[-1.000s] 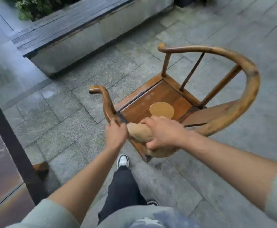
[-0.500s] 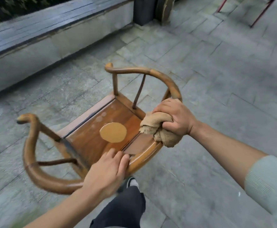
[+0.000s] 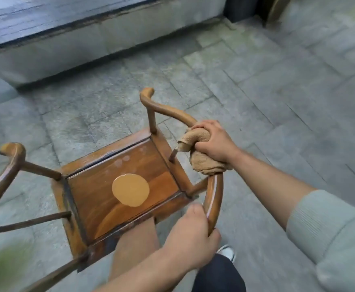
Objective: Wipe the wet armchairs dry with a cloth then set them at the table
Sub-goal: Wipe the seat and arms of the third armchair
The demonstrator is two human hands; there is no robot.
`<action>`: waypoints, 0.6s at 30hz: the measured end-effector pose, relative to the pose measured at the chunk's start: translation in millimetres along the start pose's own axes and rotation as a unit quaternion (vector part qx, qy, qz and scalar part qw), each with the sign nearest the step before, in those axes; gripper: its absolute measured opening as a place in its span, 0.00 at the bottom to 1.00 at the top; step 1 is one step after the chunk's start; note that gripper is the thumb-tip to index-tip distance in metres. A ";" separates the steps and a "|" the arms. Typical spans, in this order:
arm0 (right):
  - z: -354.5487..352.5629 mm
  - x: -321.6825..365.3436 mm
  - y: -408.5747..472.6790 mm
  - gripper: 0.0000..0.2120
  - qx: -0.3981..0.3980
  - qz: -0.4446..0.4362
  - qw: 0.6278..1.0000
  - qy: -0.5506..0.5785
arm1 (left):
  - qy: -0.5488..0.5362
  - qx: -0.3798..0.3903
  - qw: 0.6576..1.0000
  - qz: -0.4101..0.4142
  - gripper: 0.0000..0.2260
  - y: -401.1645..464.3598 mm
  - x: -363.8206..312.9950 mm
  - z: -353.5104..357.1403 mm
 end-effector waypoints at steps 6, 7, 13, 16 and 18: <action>14.9 -20.6 98.0 0.30 0.026 0.002 1.000 0.013 | 0.001 -0.108 0.989 -0.105 0.26 106.5 -47.6 -17.1; 21.2 -21.5 108.0 0.32 0.045 -0.004 0.999 0.003 | -0.010 -0.118 0.984 -0.130 0.28 122.3 -51.1 -21.2; 51.8 -5.7 178.9 0.38 0.162 -0.075 0.979 -0.102 | -0.112 -0.166 0.942 -0.271 0.22 215.6 -55.6 -65.6; 71.6 5.5 218.6 0.36 0.191 -0.115 0.964 -0.144 | -0.154 -0.166 0.923 -0.311 0.22 252.7 -43.4 -80.4; 82.9 12.8 243.4 0.33 0.200 -0.121 0.961 -0.145 | -0.185 -0.184 0.908 -0.328 0.23 270.4 -32.7 -89.8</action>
Point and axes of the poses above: each hand's wrist, its own y-axis towards the middle knuckle, its own z-axis out of the palm, x = y × z, the point moved 6 cm from there along y, towards the middle knuckle
